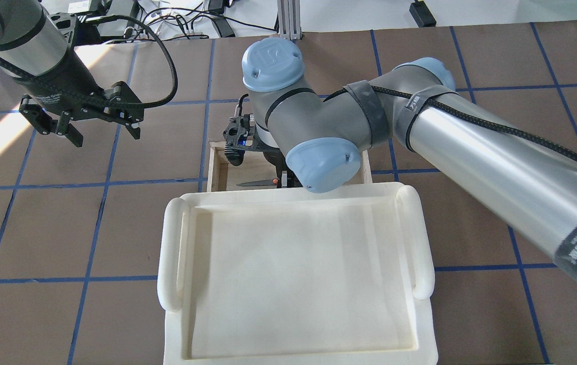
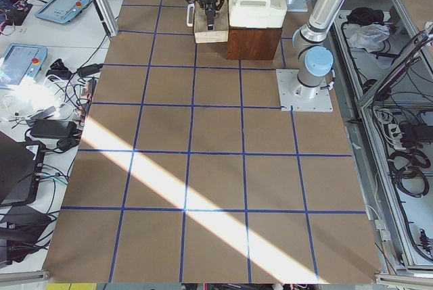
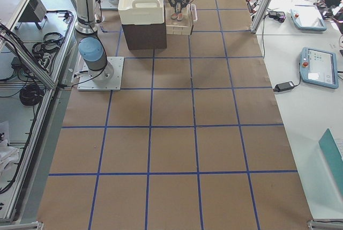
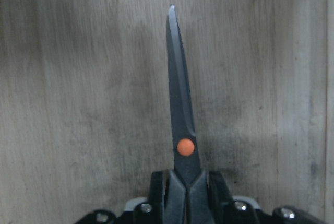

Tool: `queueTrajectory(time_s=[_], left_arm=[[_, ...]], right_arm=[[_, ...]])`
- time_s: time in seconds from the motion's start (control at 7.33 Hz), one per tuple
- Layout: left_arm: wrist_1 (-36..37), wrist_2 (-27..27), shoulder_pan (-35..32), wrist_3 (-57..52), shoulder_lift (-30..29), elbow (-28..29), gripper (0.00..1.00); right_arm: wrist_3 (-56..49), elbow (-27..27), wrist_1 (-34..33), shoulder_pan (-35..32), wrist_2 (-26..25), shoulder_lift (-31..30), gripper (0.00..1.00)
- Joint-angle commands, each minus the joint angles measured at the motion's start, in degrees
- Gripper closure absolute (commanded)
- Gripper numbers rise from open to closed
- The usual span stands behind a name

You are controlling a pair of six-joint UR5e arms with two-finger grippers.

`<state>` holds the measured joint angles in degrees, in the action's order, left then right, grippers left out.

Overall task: Put scissors in drawer and close it
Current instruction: 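Lower the held scissors into the open wooden drawer, then open the right gripper to release the scissors in the drawer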

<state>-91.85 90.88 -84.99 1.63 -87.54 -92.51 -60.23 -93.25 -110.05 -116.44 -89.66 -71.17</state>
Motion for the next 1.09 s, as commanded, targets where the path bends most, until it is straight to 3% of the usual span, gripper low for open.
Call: queueTrajectory(time_s=[0.0, 0.68, 0.82, 0.95], left_arm=[[0.0, 0.0, 0.0, 0.0, 0.0, 0.0, 0.00], [0.1, 1.5, 0.1, -1.8, 0.1, 0.8, 0.00], [0.1, 1.5, 0.0, -1.8, -0.2, 0.8, 0.00], [0.3, 1.6, 0.0, -1.8, 0.3, 0.8, 0.00]], right_arm=[[-0.4, -0.1, -0.1, 0.0, 0.3, 0.2, 1.00], [-0.6, -0.2, -0.2, 0.0, 0.4, 0.9, 1.00], [-0.2, -0.2, -0.1, 0.0, 0.4, 0.9, 0.80], [0.1, -0.2, 0.0, 0.0, 0.6, 1.0, 0.69]])
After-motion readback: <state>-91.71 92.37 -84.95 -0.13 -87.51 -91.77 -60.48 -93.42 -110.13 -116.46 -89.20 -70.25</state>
